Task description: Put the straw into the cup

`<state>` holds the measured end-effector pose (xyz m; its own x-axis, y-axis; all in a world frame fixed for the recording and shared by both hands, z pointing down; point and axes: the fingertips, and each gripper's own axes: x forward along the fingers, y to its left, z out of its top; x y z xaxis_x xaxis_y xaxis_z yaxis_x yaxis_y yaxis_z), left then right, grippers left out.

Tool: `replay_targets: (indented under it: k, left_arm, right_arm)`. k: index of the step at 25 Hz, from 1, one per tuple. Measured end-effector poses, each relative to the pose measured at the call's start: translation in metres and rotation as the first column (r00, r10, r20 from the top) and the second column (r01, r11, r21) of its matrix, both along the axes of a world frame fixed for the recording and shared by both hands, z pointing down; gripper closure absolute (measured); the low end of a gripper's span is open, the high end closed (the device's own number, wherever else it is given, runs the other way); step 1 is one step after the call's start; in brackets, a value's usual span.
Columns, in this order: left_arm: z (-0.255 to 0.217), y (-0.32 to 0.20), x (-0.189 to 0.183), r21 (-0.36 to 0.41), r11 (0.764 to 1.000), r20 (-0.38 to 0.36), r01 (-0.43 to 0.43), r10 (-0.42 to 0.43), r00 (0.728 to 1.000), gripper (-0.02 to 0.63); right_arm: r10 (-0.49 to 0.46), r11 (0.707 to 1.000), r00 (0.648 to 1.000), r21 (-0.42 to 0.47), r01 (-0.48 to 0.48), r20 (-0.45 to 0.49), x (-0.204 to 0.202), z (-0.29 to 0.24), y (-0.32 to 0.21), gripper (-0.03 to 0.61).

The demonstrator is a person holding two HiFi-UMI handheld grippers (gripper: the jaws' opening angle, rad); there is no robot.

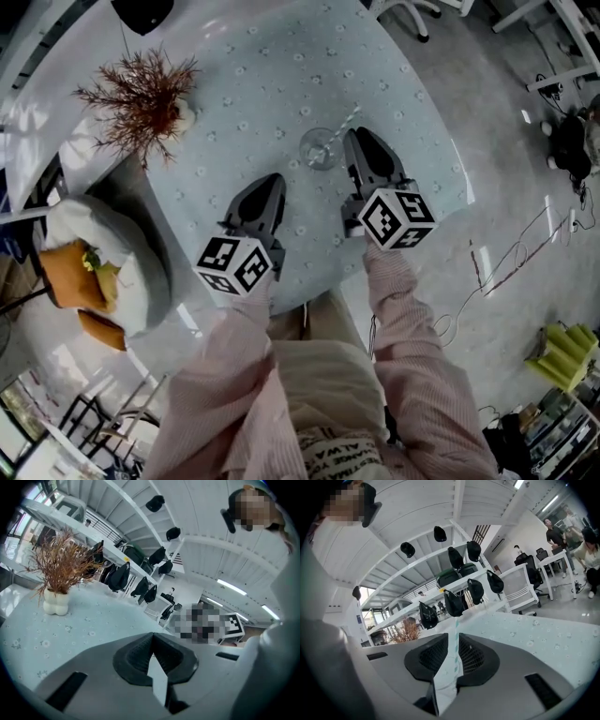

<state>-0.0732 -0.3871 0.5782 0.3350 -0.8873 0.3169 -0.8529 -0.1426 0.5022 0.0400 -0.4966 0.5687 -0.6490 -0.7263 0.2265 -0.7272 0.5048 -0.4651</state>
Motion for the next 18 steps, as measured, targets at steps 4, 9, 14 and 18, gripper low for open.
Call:
replay_targets:
  k: [4,9,14,18]
  left_arm:
    - [-0.028,0.0,0.004,0.062,0.997,0.036,-0.037,0.034,0.999,0.614]
    - [-0.062,0.014,0.007,0.117,0.991,0.077,-0.066,0.058,0.995,0.614]
    - [-0.089,0.029,0.008,0.155,0.984,0.111,-0.085,0.068,0.991,0.614]
    - [-0.112,0.036,0.006,0.193,0.977,0.14,-0.096,0.069,0.988,0.614]
  right_arm:
    - [-0.032,0.999,0.999,0.037,0.032,-0.013,-0.001,-0.022,0.011,0.548]
    - [-0.08,0.994,0.997,0.079,0.081,-0.019,0.001,-0.053,0.037,0.561]
    - [-0.119,0.985,0.992,0.119,0.121,-0.031,0.002,-0.081,0.061,0.572]
    - [-0.131,0.981,0.991,0.141,0.135,-0.036,0.006,-0.101,0.076,0.577]
